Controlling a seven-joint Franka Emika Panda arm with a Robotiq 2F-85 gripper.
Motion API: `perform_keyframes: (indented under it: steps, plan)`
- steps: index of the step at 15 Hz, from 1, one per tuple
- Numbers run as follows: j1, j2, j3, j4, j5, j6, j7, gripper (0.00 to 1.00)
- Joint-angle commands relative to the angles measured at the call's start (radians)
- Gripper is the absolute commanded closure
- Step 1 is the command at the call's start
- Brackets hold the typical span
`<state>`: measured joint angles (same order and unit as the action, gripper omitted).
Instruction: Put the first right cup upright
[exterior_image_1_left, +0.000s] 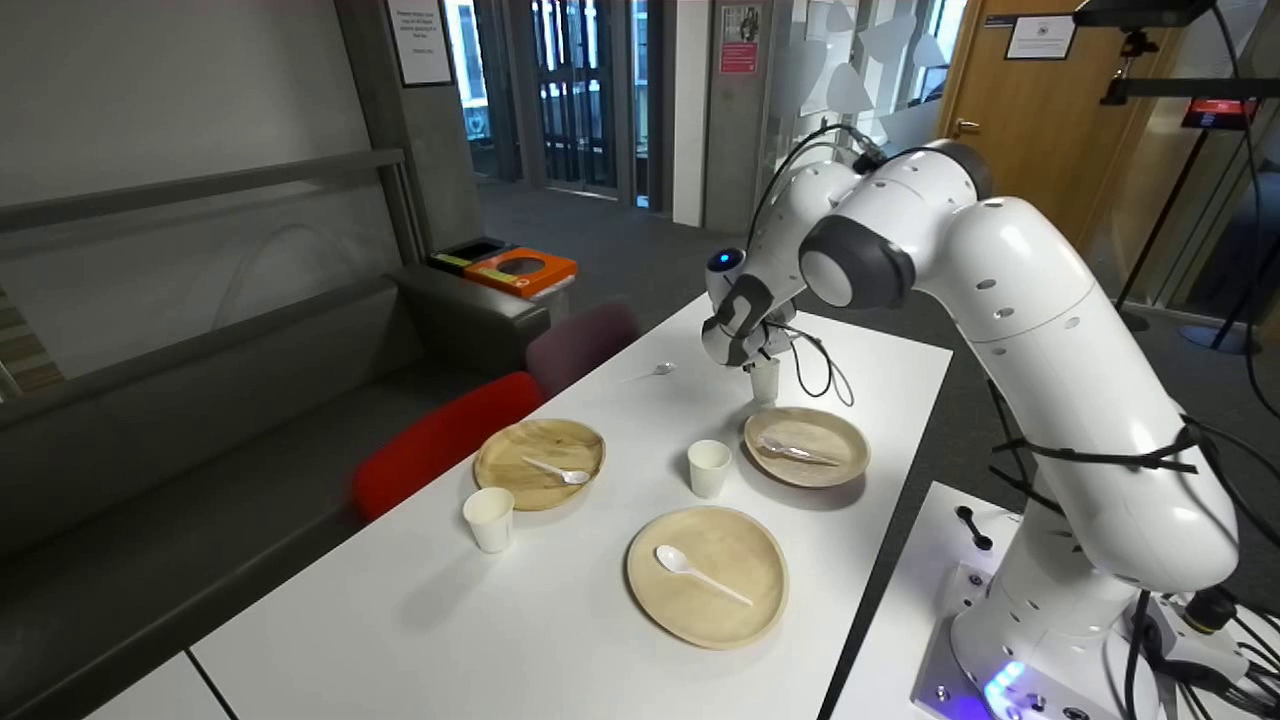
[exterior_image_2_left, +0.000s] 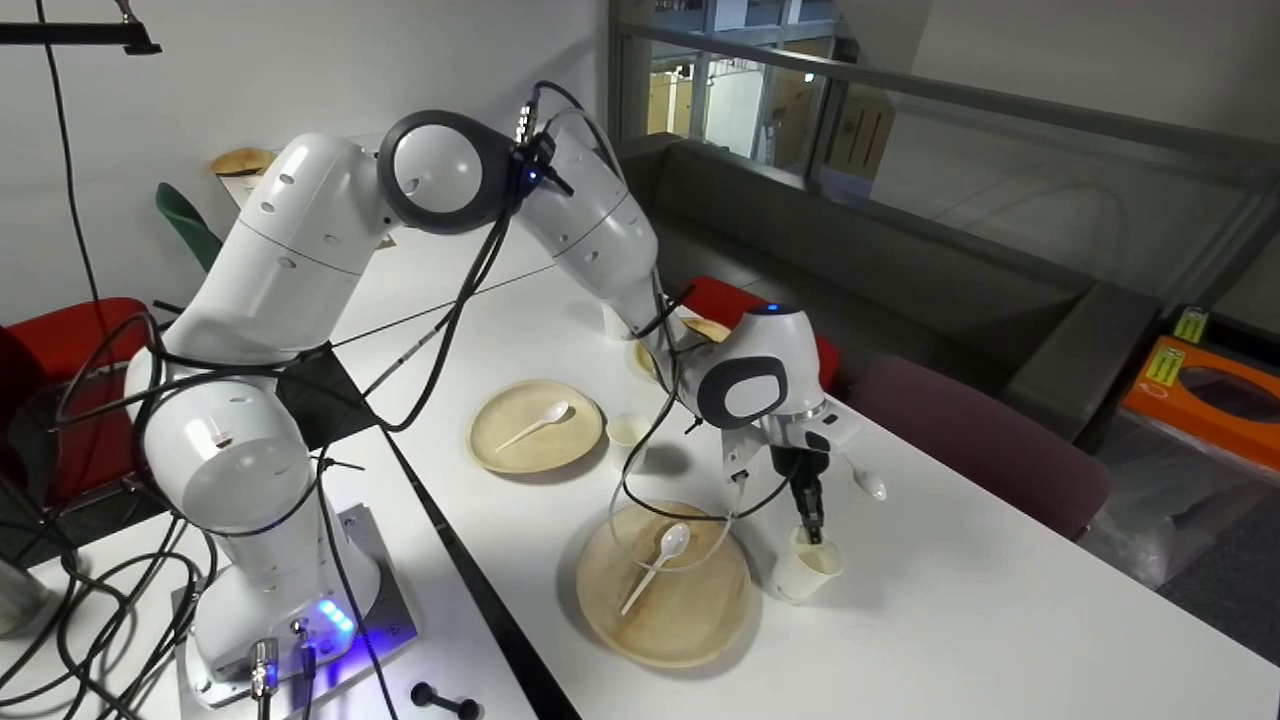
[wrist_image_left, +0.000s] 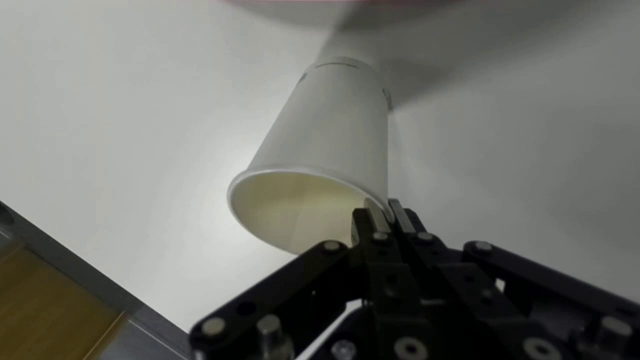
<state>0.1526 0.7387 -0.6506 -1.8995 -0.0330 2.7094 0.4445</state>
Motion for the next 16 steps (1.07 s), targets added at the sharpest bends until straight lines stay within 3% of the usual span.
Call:
perform_keyframes:
  steps: [1, 7, 16]
  plan:
    - [-0.051, -0.086, 0.044, -0.046, -0.035, -0.019, -0.042, 0.99]
    - [-0.094, -0.125, 0.070, -0.089, -0.023, 0.063, -0.026, 0.99]
    - [-0.083, -0.105, 0.054, -0.145, 0.012, 0.245, 0.007, 0.99]
